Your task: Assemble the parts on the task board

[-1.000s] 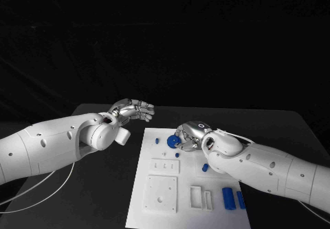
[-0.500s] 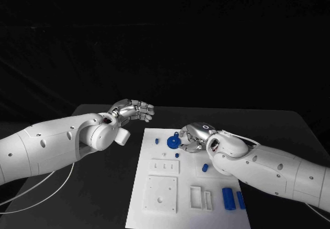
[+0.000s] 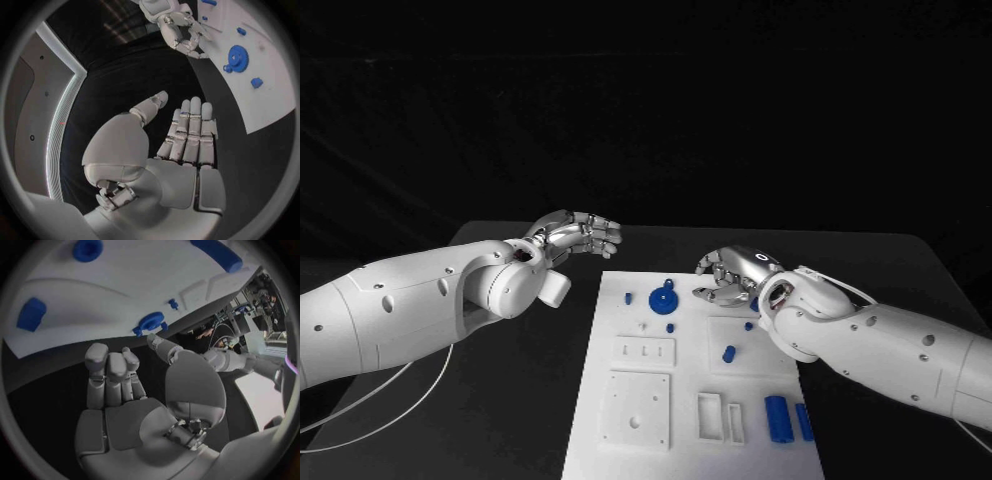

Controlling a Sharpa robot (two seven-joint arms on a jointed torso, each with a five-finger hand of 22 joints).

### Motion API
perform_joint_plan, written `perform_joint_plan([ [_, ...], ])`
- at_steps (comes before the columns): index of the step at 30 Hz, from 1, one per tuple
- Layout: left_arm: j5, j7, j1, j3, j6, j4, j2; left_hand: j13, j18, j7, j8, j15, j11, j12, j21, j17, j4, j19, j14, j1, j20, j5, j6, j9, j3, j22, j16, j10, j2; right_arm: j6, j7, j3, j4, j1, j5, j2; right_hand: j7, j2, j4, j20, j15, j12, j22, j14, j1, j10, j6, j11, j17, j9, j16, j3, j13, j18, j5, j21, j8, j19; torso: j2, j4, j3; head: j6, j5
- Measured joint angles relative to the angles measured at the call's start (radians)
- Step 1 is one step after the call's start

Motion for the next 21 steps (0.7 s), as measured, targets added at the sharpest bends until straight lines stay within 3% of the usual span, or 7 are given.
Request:
perform_joint_plan([
  [8,0.000,0.000,0.000,0.000,0.000,0.000,-0.008,0.000,0.000,0.000,0.000,-0.004,0.000,0.000,0.000,0.000,0.000,0.000,-0.004,0.000,0.000,0.000,0.000,0.000,0.000,0.000,0.000,0.000,0.000,0.004,0.095,0.029,0.003,0.021,0.198,-0.095,0.000,0.032,-0.070,-0.005,0.002,0.000,0.000,-0.002,0.032,-0.009,0.000,0.009,0.003,-0.002,-0.002,-0.064,0.000,-0.005,0.023,-0.004,0.000,-0.006,0.000,-0.0043,0.0021,0.005,-0.005],
  [13,0.000,0.000,0.000,0.000,-0.001,0.002,-0.006,0.001,0.000,0.000,0.000,-0.004,0.000,0.000,0.000,0.000,0.000,-0.004,-0.004,0.000,-0.004,0.000,0.000,0.000,0.000,0.000,0.000,0.000,0.000,0.020,0.117,0.030,0.003,0.023,0.261,-0.145,0.000,0.050,-0.105,-0.008,0.002,0.000,0.000,-0.002,0.053,-0.009,0.000,0.009,0.004,-0.004,-0.007,-0.062,0.000,-0.020,0.037,-0.008,0.000,-0.010,-0.002,-0.0104,0.0058,0.012,-0.007],
  [21,0.000,0.000,0.000,0.000,-0.001,0.001,-0.008,0.001,-0.001,0.000,0.000,-0.004,0.000,0.000,0.000,0.000,0.000,-0.004,-0.004,0.000,-0.004,0.000,0.000,0.000,0.000,0.000,0.000,0.000,0.000,0.058,0.144,0.029,0.006,0.023,0.283,-0.191,0.000,0.058,-0.148,-0.005,0.006,0.000,0.000,-0.006,0.100,-0.012,0.000,0.012,0.004,-0.006,-0.007,-0.032,-0.002,-0.021,0.066,-0.008,0.000,-0.016,-0.003,-0.0163,0.0126,0.016,-0.013],
])
